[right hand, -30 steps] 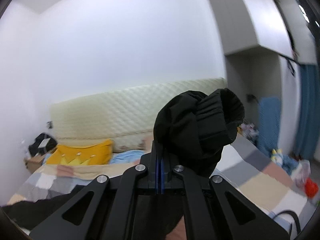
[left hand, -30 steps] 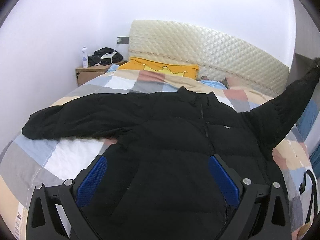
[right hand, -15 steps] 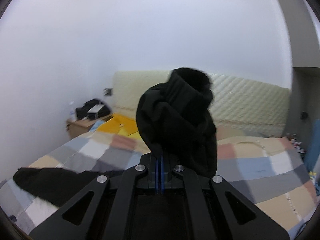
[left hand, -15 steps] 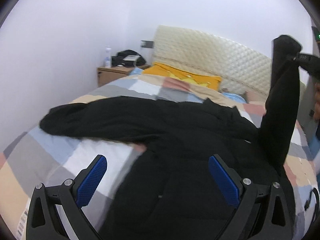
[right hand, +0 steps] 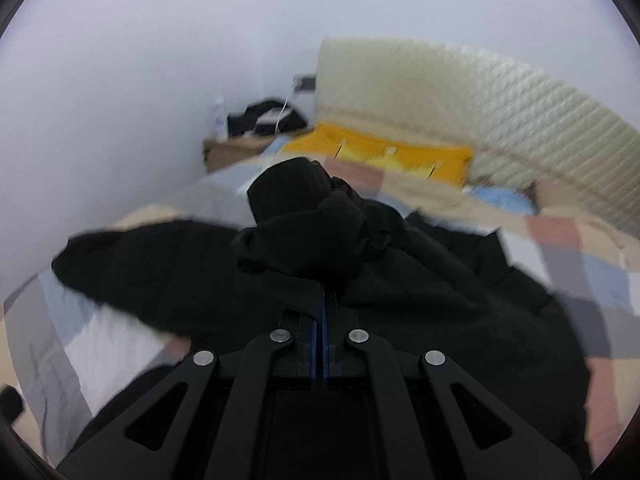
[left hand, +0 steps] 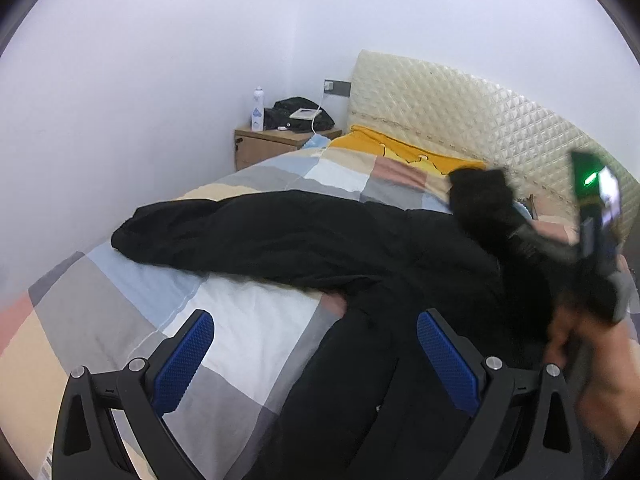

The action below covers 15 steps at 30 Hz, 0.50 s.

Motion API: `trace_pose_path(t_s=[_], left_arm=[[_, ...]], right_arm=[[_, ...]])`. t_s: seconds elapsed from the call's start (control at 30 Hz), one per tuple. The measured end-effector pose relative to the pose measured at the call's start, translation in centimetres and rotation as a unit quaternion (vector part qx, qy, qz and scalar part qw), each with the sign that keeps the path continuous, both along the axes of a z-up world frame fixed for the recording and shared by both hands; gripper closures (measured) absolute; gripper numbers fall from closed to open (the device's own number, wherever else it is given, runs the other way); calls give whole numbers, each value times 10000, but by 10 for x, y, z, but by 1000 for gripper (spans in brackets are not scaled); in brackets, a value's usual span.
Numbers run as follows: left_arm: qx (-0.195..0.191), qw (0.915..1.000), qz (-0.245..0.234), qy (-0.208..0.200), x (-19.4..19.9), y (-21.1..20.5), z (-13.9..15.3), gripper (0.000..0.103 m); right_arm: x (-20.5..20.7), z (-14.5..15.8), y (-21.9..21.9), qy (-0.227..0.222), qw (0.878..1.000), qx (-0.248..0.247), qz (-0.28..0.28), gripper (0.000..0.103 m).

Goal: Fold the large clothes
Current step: 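Lift the sleeve cuff with the right tool and fold it across the jacket body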

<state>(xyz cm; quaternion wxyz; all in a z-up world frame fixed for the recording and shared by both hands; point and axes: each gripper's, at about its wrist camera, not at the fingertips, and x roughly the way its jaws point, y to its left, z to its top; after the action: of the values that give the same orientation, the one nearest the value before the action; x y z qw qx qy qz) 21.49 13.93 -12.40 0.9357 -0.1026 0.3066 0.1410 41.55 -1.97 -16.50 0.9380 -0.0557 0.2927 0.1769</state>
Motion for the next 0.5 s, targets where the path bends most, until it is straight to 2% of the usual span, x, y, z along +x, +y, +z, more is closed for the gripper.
trace_pose_path(t_s=[0.3,0.5], left_arm=[[-70,9998,-134,108,6,-2,-11,0],[-69,9994,-285,186,13,-8,-17,0]], right_arm=[[15,-85,18,923,9950,-373,98,101],[21,-104,10,1264,9918,-166,55,99]])
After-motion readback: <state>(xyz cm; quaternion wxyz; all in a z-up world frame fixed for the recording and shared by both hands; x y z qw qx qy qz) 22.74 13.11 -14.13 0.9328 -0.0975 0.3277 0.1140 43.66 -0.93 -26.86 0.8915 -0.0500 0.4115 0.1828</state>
